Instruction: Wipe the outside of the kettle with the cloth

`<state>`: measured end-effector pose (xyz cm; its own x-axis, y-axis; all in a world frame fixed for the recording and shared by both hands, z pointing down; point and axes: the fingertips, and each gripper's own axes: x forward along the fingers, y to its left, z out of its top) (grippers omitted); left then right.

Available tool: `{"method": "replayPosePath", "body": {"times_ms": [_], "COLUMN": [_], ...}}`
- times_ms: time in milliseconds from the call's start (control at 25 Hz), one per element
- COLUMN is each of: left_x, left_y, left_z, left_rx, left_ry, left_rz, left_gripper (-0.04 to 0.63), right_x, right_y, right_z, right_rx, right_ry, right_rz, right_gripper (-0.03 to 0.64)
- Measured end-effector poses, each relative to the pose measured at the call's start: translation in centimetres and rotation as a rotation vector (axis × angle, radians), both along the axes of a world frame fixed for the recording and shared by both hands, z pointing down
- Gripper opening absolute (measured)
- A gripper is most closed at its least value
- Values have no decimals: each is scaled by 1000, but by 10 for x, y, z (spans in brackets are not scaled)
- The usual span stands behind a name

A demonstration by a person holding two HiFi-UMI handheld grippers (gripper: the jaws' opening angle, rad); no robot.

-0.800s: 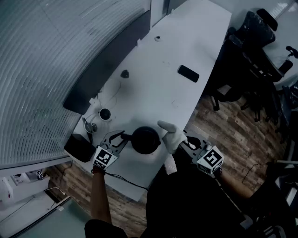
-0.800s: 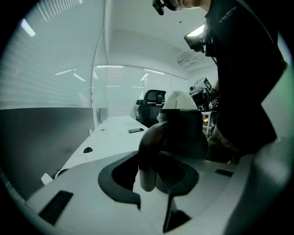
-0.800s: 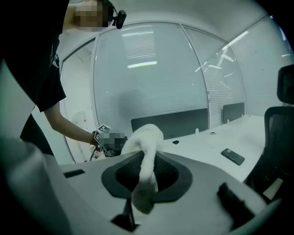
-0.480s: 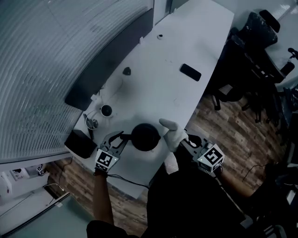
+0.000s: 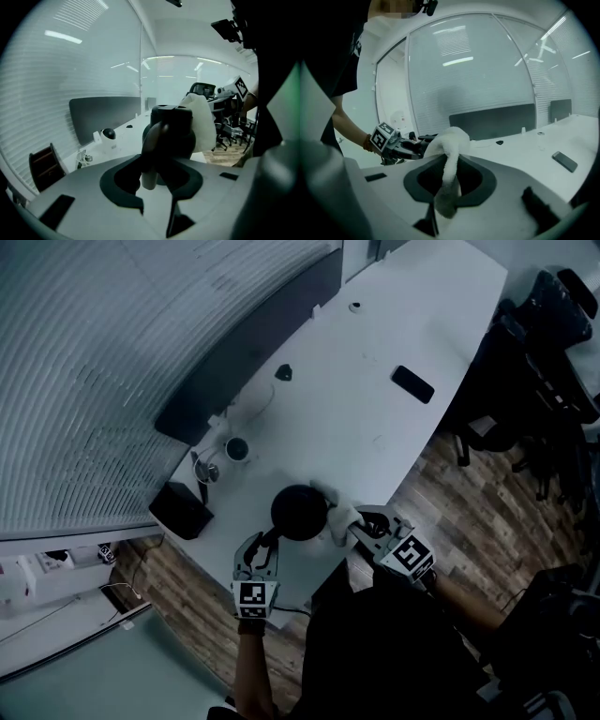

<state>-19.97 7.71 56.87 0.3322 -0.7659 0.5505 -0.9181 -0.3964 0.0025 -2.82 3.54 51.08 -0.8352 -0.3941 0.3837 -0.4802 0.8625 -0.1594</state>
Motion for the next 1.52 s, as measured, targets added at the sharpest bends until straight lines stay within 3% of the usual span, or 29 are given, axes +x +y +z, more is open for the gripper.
{"method": "replayPosePath", "body": {"times_ms": [240,360,520,720,800,880,1000,1080,1160,1280,1400,1520], "left_x": [8,11,14,28,35,42,49,53,59,68,70,74], "left_y": [25,28,31,46,51,55,59,59,59,60,60,58], "left_z": [4,4,5,7,8,10,11,12,11,12,13,13], "left_rx": [-60,-85,-117,-170,-188,-203,-217,-225,-232,-240,-257,-269], "left_ry": [-19,-19,-25,-24,-19,-12,-4,1,10,23,24,30], "left_rz": [-69,-80,-100,-120,-126,-138,-155,-165,-180,-204,-208,-192], "left_gripper": [124,124,124,124,124,124,124,124,124,126,126,126], "right_x": [-36,-43,-36,-40,-42,-39,-31,-31,-39,-54,-49,-42], "right_y": [0,-6,-26,-22,-22,-29,-39,-38,-32,-27,-39,-49], "right_z": [27,34,62,153,167,152,84,30,1,15,47,96], "right_rx": [-20,-70,-194,-354,-395,-387,-297,-232,-194,-219,-312,-403], "right_ry": [25,-4,-31,67,60,17,-118,-213,-248,-227,-242,-183], "right_rz": [-175,-204,-135,-57,-27,8,45,26,-8,-14,86,168], "right_gripper": [51,51,51,51,51,51,51,51,51,51,51,51]}}
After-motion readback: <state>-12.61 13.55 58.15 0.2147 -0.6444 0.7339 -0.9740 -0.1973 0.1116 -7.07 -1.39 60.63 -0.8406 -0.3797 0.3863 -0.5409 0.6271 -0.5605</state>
